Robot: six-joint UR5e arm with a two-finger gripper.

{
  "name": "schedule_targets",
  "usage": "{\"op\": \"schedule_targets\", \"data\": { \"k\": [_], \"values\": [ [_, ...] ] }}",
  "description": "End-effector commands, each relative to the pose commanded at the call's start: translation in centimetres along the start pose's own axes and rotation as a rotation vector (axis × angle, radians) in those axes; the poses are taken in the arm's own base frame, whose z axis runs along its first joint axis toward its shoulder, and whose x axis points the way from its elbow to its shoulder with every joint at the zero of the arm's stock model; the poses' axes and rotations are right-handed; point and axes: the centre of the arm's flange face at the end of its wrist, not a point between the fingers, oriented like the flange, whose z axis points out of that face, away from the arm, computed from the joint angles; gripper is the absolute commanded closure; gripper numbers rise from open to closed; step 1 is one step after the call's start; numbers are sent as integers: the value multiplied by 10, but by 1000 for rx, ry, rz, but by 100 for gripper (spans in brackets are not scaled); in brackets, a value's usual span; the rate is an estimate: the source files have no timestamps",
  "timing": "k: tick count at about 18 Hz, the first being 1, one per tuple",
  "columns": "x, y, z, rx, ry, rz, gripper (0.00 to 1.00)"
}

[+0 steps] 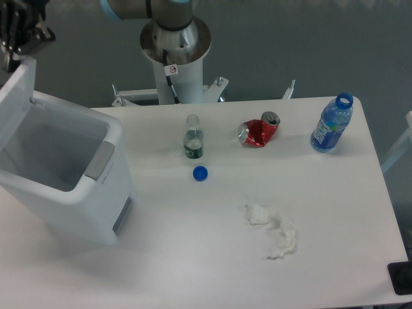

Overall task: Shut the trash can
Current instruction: 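Push the open lid down onto the trash can with the gripper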

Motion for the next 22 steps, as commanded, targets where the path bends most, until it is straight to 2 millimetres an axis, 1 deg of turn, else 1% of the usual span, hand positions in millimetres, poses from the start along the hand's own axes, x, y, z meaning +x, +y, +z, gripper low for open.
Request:
{"op": "schedule_targets", "data": {
  "k": [1,3,5,7,11,13,15,17,20,22],
  "values": [
    [-5,1,0,-1,-4,-8,100],
    [-18,3,6,-9,-6,-28,100],
    [-29,4,6,-3,-20,-37,100],
    [-46,7,13,-11,-26,-63,100],
    [-64,14,13,-16,-39,-92,100],
    [-74,16,24,-31,-32,-106,100],
    [-86,20,44,-58,-15,-122,100],
    [-94,22,58,-78,-2,-135,100],
    [-98,23,66,-88,6,-141,100],
    [-99,23,67,-88,7,-141,100]
  ]
}}
